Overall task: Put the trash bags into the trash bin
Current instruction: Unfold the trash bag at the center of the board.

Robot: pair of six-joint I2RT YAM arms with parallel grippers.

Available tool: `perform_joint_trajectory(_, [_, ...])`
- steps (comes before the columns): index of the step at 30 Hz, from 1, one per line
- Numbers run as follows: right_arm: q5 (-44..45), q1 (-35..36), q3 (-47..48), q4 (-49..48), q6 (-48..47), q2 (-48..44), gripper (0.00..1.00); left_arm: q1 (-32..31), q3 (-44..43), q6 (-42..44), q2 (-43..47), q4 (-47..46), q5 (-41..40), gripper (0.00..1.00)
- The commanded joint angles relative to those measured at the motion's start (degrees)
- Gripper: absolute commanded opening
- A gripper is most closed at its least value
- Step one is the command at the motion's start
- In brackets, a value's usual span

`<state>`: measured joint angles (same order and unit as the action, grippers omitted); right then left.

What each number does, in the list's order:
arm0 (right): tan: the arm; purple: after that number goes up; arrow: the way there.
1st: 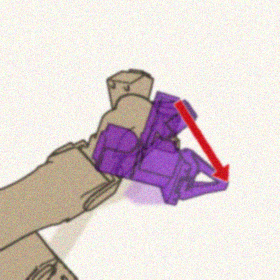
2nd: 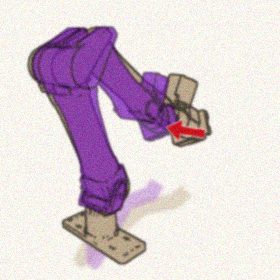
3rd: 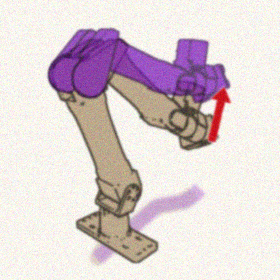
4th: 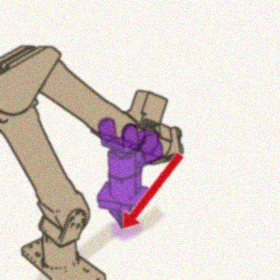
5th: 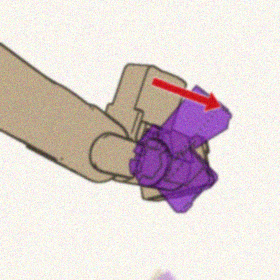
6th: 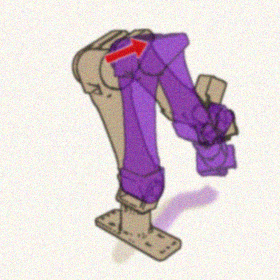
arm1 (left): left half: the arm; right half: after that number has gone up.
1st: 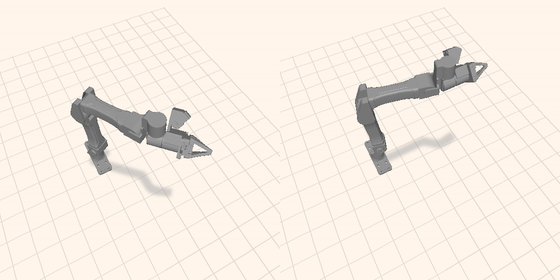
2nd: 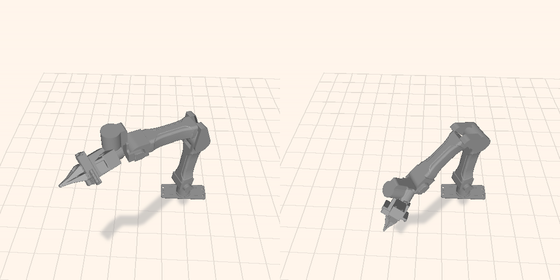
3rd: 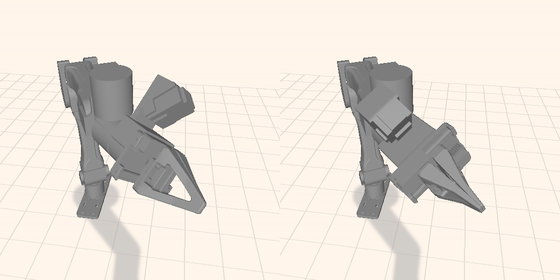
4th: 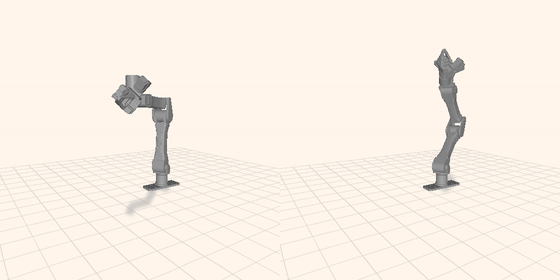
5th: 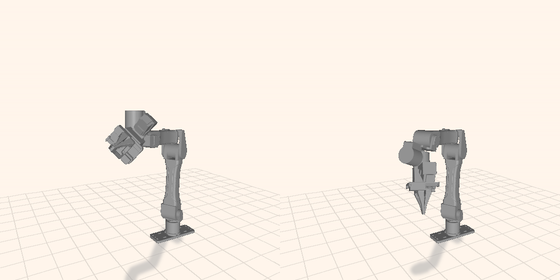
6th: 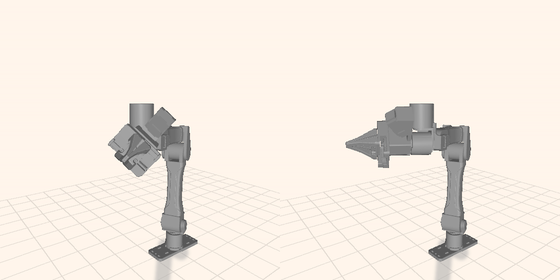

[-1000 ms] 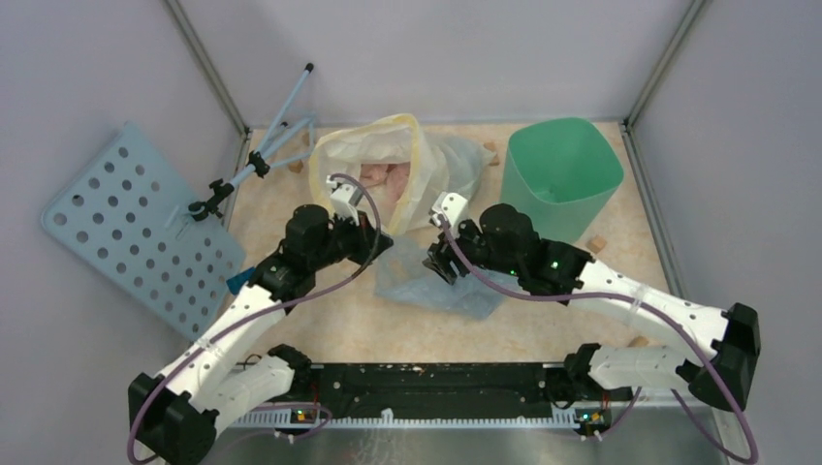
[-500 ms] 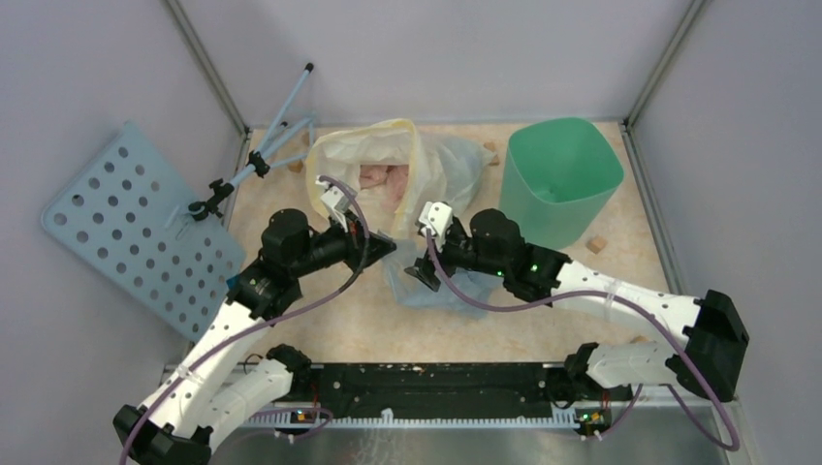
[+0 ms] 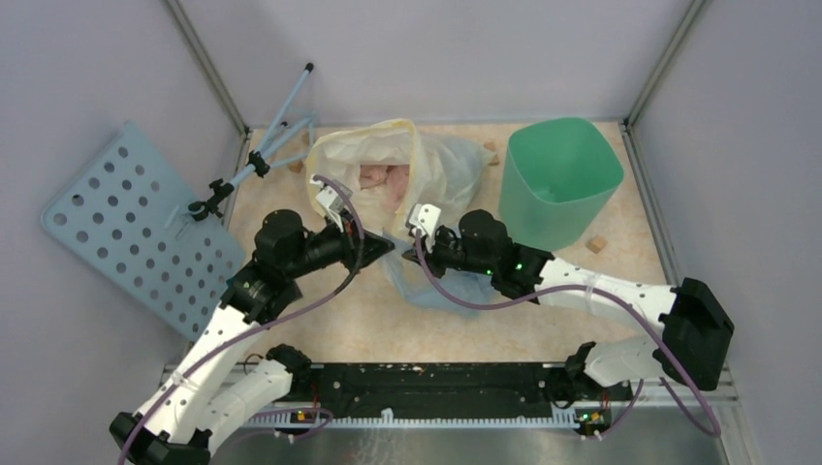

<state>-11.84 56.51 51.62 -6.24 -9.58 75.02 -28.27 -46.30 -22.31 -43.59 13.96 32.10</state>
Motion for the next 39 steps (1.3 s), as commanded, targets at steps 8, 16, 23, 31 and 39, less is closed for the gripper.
perform_joint_trajectory(8, [11.2, 1.1, 4.5, 5.0, 3.6, 0.1, 0.0, -0.5, -2.8, 0.1, 0.8, 5.6, -16.3, 0.64])
perform_joint_trajectory(16, [16.4, 3.4, 5.1, 4.5, 2.9, 2.5, 0.0, -0.4, 2.2, -16.4, 5.1, 1.0, -20.9, 0.99])
perform_joint_trajectory(23, [16.5, 3.9, 5.4, 4.5, 2.4, 2.5, 0.0, -0.4, 3.0, -17.6, 6.6, -0.2, -25.0, 0.99])
perform_joint_trajectory(31, [18.5, 5.4, 5.7, 3.8, 1.0, 3.3, 0.0, -0.4, -2.2, -18.1, -2.2, 1.6, -21.4, 0.79])
perform_joint_trajectory(39, [19.7, 6.1, 6.4, 3.8, 0.1, 5.1, 0.0, -0.4, -3.1, -22.7, -4.2, 1.6, -21.4, 0.64])
